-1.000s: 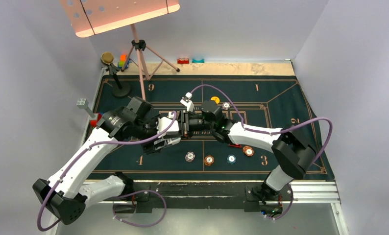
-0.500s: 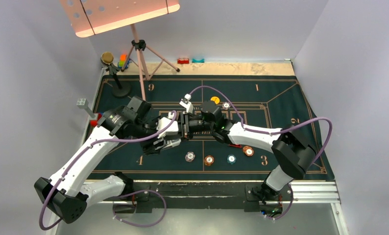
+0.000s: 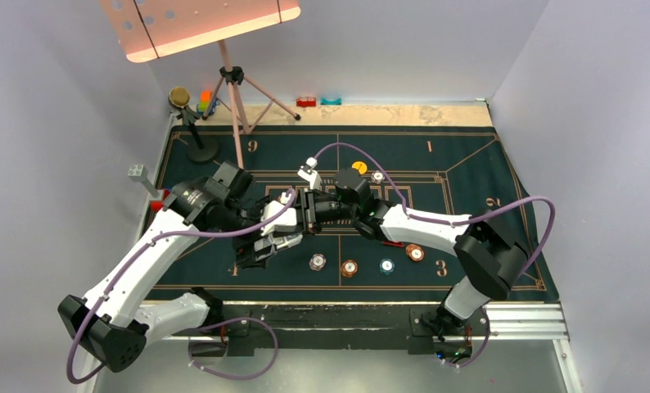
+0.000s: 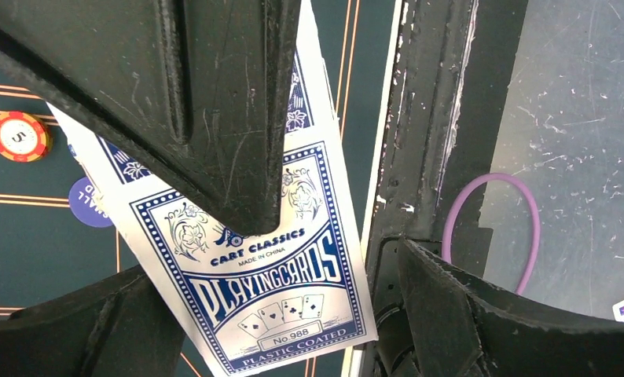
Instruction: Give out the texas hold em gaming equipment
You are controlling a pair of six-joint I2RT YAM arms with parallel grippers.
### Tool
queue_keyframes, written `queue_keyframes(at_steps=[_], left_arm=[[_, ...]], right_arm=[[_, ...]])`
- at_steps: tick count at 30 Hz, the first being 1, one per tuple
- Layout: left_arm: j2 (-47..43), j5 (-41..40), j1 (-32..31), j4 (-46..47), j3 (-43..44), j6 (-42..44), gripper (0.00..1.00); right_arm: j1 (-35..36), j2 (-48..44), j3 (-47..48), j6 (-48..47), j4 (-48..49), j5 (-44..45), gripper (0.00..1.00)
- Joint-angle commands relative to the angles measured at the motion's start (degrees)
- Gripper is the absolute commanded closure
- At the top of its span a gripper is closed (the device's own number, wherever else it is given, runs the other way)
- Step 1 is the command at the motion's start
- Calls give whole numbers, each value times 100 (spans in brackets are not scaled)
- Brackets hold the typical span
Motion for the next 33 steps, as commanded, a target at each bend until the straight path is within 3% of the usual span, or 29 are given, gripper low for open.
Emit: queue_keyframes(at_steps=[1, 13, 16, 20, 23, 33], left_arm=[[55, 447, 24, -133, 206, 151, 6], [11, 350, 22, 182, 99, -11, 40], [-9, 287, 23, 151, 97, -23, 42], [-69, 321, 27, 101, 110, -56, 50], [-111, 327, 24, 42, 130, -75, 56], [-219, 541, 64, -11, 125, -283, 62]], right_arm=[[8, -123, 349, -64, 361, 12, 75], [43, -76, 364, 15, 445, -1, 75], [43, -69, 361, 15, 452, -1, 74], [34, -90, 394, -94, 242, -41, 54], [2, -188, 399, -257, -39, -2, 44], [-97, -676, -49, -590, -576, 173, 42]])
